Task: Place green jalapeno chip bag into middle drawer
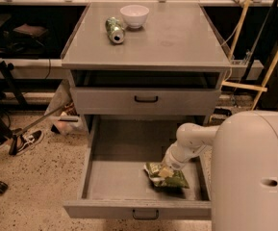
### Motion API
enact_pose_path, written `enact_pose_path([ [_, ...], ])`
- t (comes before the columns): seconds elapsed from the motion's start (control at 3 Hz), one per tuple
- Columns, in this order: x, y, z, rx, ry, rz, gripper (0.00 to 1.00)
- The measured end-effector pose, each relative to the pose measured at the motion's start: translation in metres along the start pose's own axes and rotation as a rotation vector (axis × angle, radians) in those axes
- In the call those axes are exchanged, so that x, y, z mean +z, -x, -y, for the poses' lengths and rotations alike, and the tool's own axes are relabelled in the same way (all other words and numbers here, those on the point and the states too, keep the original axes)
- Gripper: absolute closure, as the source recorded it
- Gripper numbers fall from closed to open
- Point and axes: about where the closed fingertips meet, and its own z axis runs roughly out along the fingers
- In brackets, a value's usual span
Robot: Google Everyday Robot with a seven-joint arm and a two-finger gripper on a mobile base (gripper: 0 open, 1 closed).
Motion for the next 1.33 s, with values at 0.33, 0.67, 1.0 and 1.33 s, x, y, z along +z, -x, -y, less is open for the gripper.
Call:
enact_pose_path([
  [0.33, 0.000, 0.000, 0.000, 0.000, 0.000, 0.000, 0.12],
  [0.67, 0.000, 0.000, 0.000, 0.000, 0.000, 0.000, 0.00],
  [1.0, 0.000, 0.000, 0.000, 0.000, 0.000, 0.000, 0.00],
  [1.33, -0.028, -0.006, -0.015, 0.030, -0.047, 0.030, 0.00],
])
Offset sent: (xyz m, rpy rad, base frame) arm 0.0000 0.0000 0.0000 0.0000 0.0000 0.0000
